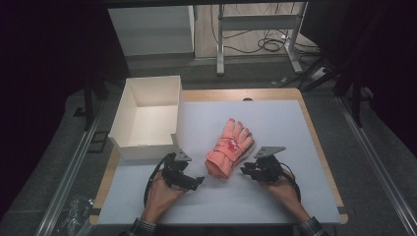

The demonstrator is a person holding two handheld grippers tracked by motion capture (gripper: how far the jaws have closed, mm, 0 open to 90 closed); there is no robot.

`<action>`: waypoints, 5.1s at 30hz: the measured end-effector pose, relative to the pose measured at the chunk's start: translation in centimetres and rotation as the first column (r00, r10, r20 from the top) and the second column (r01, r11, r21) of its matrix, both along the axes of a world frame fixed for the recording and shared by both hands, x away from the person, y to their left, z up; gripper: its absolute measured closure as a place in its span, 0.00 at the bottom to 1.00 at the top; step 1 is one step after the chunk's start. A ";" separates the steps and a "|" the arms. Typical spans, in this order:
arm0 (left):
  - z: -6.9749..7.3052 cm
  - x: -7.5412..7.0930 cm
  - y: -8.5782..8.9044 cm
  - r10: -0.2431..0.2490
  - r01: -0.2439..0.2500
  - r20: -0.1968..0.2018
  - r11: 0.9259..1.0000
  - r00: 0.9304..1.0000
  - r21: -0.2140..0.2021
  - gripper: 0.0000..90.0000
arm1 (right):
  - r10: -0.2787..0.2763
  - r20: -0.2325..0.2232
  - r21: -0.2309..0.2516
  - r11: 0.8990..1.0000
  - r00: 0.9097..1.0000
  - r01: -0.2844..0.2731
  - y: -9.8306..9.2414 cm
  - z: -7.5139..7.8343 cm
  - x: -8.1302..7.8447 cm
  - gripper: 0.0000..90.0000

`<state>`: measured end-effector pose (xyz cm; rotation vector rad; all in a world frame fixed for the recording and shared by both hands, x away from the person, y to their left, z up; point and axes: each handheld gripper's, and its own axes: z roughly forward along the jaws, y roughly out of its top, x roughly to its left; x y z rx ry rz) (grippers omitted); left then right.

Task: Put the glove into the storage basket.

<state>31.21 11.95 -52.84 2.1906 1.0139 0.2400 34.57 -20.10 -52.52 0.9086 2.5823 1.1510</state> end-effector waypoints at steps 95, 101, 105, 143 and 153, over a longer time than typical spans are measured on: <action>14.4 10.8 -5.7 0.077 -0.071 -0.022 0.978 0.997 0.194 0.42 | -0.176 0.111 -0.072 0.980 0.978 0.184 -6.7 -0.6 1.4 0.28; 16.4 11.8 -3.4 0.145 -0.141 -0.009 0.972 0.989 0.187 0.41 | -0.175 0.113 -0.072 0.980 0.978 0.183 -6.7 -0.6 1.4 0.28; 17.2 12.3 -1.6 0.202 -0.201 0.010 0.963 0.979 0.178 0.41 | -0.174 0.114 -0.072 0.980 0.978 0.183 -6.7 -0.6 1.4 0.28; 8.0 16.3 9.6 0.466 -0.440 -0.119 0.877 0.877 0.192 0.38 | -0.177 0.112 -0.071 0.980 0.978 0.185 -6.7 -0.6 1.4 0.28; 5.0 18.3 8.1 0.447 -0.391 -0.210 0.883 0.870 0.258 0.37 | -0.176 0.113 -0.071 0.980 0.978 0.185 -6.7 -0.6 1.4 0.28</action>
